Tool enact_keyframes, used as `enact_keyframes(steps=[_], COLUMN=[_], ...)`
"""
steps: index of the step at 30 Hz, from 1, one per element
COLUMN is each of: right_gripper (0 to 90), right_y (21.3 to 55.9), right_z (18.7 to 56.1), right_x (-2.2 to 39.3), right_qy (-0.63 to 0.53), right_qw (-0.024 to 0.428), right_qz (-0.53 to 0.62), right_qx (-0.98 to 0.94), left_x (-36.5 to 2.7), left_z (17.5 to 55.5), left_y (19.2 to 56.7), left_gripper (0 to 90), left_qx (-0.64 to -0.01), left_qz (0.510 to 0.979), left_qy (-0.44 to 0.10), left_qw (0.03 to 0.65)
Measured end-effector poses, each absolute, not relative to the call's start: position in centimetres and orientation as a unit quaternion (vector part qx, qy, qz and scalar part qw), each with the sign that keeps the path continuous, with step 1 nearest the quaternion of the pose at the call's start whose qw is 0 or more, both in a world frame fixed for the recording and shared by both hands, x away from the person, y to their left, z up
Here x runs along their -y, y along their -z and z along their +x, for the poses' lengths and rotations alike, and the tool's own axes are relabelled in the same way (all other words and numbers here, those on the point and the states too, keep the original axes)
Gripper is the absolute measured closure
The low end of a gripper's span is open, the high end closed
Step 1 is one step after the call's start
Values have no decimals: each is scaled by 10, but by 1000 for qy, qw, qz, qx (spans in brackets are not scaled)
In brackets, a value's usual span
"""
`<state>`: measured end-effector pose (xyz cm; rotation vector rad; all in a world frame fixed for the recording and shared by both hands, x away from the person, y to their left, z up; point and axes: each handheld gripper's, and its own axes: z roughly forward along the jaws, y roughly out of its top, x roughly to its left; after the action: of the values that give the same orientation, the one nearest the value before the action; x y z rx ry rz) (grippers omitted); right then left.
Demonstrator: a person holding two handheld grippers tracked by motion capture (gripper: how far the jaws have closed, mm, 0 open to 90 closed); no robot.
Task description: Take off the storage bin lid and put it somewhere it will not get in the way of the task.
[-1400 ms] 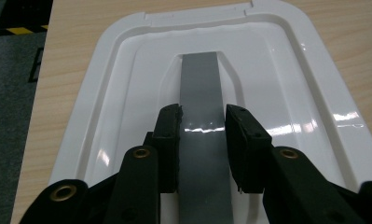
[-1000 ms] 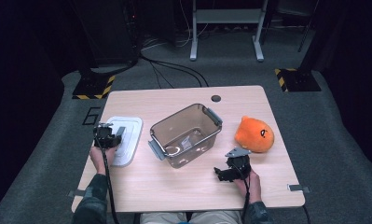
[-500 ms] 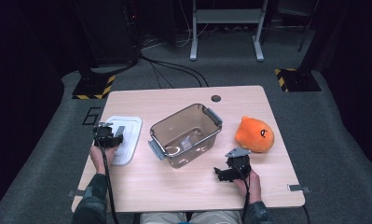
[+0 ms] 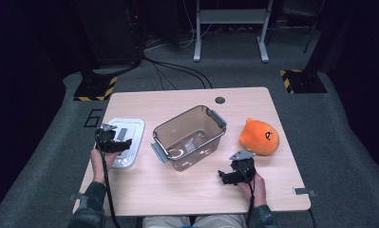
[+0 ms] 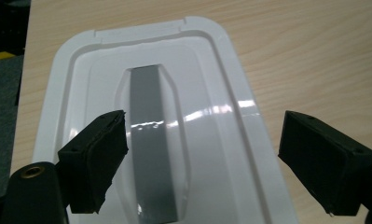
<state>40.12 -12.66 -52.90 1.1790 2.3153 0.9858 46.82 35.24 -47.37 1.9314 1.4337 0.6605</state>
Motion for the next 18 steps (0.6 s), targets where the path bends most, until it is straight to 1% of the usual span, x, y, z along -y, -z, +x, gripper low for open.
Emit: enact_keyframes(steps=[2,11,18], right_gripper=[55,55,55], right_y=[529,529,529], right_z=[401,401,401], right_x=[127,127,127], right_qy=[-349,-349,-349], right_qw=[180,180,180], right_qz=[417,417,417], right_qx=[-820,-820,-820], left_x=[-349,-328,-314], left_z=[463,436,415], left_y=[472,477,493], left_gripper=[104,13,0], left_qx=[-535,-494,-473], left_qz=[738,768,791], left_qy=[-248,-228,-203], left_qw=[327,338,331])
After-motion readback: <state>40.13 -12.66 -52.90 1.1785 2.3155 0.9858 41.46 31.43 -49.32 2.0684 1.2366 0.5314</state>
